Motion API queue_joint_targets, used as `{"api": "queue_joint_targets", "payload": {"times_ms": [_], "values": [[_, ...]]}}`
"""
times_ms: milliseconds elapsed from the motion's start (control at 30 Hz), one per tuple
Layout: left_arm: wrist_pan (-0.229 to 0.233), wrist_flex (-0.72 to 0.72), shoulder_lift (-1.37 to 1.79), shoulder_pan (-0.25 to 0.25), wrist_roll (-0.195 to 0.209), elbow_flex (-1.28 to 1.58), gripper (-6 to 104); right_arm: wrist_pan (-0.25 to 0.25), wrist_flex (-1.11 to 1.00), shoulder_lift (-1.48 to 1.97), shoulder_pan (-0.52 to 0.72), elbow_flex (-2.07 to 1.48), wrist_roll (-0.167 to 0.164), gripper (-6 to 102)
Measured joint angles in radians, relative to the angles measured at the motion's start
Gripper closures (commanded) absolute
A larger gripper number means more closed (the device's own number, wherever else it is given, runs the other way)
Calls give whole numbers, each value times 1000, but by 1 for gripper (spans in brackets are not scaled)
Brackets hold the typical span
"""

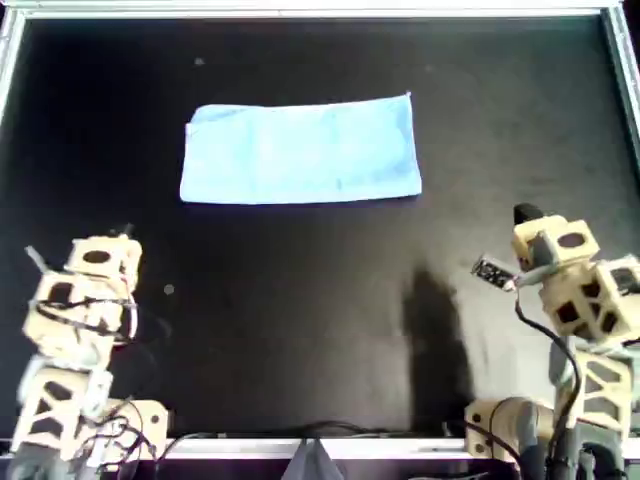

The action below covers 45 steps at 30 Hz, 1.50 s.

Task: Fold a cloth

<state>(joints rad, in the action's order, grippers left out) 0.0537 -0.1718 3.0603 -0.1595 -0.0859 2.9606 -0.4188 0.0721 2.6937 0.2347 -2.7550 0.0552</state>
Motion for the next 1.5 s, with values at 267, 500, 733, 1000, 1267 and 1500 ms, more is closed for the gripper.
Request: {"api": "queue_joint_targets", "payload": {"times_ms": [267,500,733,1000,1267,1500], "values": [[8,35,0,2,0,58,98,0,-91,9,0,-190,0,94],[8,37,0,2,2,58,98,137,-94,12,-14,-198,-3,94],[8,37,0,2,5,58,98,319,-94,3,-169,-219,-3,94],[8,37,0,2,0,58,98,344,-94,9,-192,-224,-3,93],[-11,37,0,2,8,58,98,344,-94,238,-199,-258,-2,93],[-11,37,0,2,8,58,98,333,-100,385,-201,-267,-3,93]]}}
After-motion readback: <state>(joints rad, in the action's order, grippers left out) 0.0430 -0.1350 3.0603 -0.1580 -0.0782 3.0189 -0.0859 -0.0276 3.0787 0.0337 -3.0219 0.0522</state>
